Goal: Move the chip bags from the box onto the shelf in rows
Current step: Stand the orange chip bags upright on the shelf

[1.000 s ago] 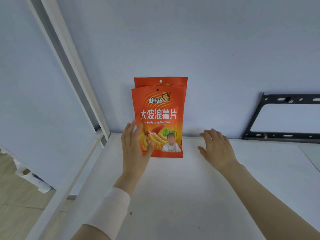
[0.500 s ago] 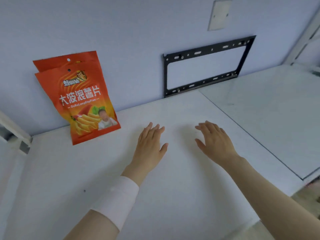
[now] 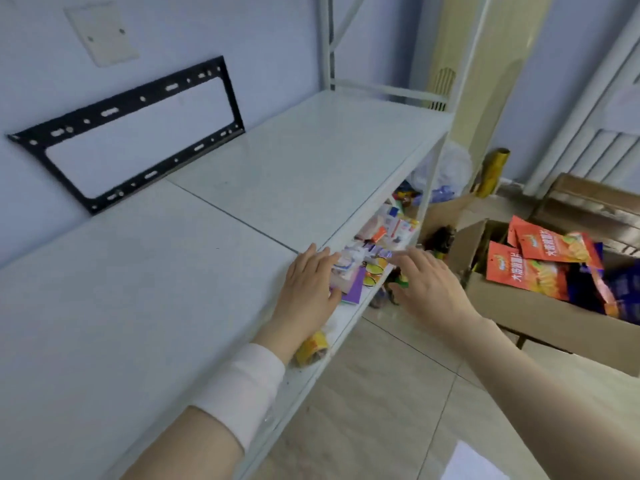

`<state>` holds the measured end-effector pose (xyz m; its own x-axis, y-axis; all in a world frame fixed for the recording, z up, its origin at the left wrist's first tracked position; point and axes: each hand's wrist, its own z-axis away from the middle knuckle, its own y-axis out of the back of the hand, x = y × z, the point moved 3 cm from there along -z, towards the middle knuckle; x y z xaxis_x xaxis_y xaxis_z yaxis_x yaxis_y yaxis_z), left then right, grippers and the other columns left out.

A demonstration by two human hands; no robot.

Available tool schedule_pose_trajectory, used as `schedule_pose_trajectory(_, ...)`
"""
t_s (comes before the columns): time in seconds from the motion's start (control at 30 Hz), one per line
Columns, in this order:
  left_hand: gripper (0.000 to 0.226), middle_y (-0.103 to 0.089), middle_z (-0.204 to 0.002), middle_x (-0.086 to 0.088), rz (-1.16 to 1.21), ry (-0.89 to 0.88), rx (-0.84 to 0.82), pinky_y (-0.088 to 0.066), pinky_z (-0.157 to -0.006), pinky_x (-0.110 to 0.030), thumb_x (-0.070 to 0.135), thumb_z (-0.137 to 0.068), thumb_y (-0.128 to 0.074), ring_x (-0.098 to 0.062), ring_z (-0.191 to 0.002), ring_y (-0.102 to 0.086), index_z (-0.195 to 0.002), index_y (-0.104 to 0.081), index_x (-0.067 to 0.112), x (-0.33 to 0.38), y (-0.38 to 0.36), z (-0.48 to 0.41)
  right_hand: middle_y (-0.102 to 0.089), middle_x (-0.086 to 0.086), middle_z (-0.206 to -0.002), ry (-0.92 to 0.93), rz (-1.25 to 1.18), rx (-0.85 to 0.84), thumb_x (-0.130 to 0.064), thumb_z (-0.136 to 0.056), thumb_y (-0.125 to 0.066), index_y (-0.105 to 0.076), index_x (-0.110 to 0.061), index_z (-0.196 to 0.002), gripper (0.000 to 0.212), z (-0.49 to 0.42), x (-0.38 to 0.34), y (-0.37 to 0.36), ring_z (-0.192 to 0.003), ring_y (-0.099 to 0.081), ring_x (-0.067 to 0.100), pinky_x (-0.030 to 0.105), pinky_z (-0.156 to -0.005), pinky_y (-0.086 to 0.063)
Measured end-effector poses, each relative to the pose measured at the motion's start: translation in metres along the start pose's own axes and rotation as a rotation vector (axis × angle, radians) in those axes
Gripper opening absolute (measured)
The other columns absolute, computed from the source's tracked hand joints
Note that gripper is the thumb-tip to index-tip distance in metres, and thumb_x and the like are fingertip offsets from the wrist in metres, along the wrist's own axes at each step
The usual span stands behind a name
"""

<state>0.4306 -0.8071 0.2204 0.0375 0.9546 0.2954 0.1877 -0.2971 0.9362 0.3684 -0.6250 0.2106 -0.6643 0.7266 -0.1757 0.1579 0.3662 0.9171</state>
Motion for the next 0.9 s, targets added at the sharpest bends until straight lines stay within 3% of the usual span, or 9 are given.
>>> schedule_pose_trajectory(0.1, 0.053, -0.024, -0.152, 0.000, -0.005, -0.094, -0.083, -0.004, -0.115, -0.031, 0.028, -0.094, -0.046, -0.017, -0.143, -0.008, -0.142, -0.028, 0.017, 0.077, -0.040, -0.024, -0.063, 0.013, -0.112, -0.115, 0.021, -0.027, -0.017, -0.072, -0.075, -0.061, -0.006, -0.112, 0.044, 0.054, 0.071, 0.024, -0.108, -0.058, 0.035, 0.045, -0.085, -0.049)
schedule_pose_trajectory(0.27, 0.055, -0.024, -0.152, 0.001, 0.031, -0.199, -0.191, -0.006, -0.114, -0.032, 0.031, -0.094, -0.047, -0.016, -0.142, -0.010, -0.144, -0.026, 0.020, 0.187, -0.099, -0.060, -0.063, 0.013, -0.110, -0.299, 0.073, -0.077, -0.014, -0.071, -0.075, -0.061, -0.006, -0.110, 0.042, 0.135, 0.173, 0.049, -0.106, -0.059, 0.036, 0.044, -0.083, -0.049)
schedule_pose_trajectory(0.5, 0.057, -0.020, -0.154, -0.001, 0.023, -0.400, -0.336, -0.001, -0.116, -0.035, 0.032, -0.095, -0.045, -0.018, -0.143, -0.008, -0.145, -0.023, 0.019, 0.307, -0.178, -0.108, -0.056, 0.010, -0.125, -0.545, 0.100, -0.075, -0.019, -0.084, -0.063, -0.055, -0.008, -0.123, 0.041, 0.214, 0.281, 0.071, -0.125, -0.045, 0.032, 0.045, -0.096, -0.040)
schedule_pose_trajectory(0.9, 0.056, -0.022, -0.154, -0.003, 0.060, -0.584, -0.478, -0.004, -0.117, -0.037, 0.032, -0.095, -0.047, -0.020, -0.143, -0.009, -0.145, -0.025, 0.019, 0.442, -0.277, -0.211, -0.057, 0.014, -0.121, -0.764, 0.197, -0.154, -0.022, -0.083, -0.064, -0.056, -0.006, -0.120, 0.041, 0.246, 0.447, 0.099, -0.110, -0.053, 0.036, 0.043, -0.088, -0.044)
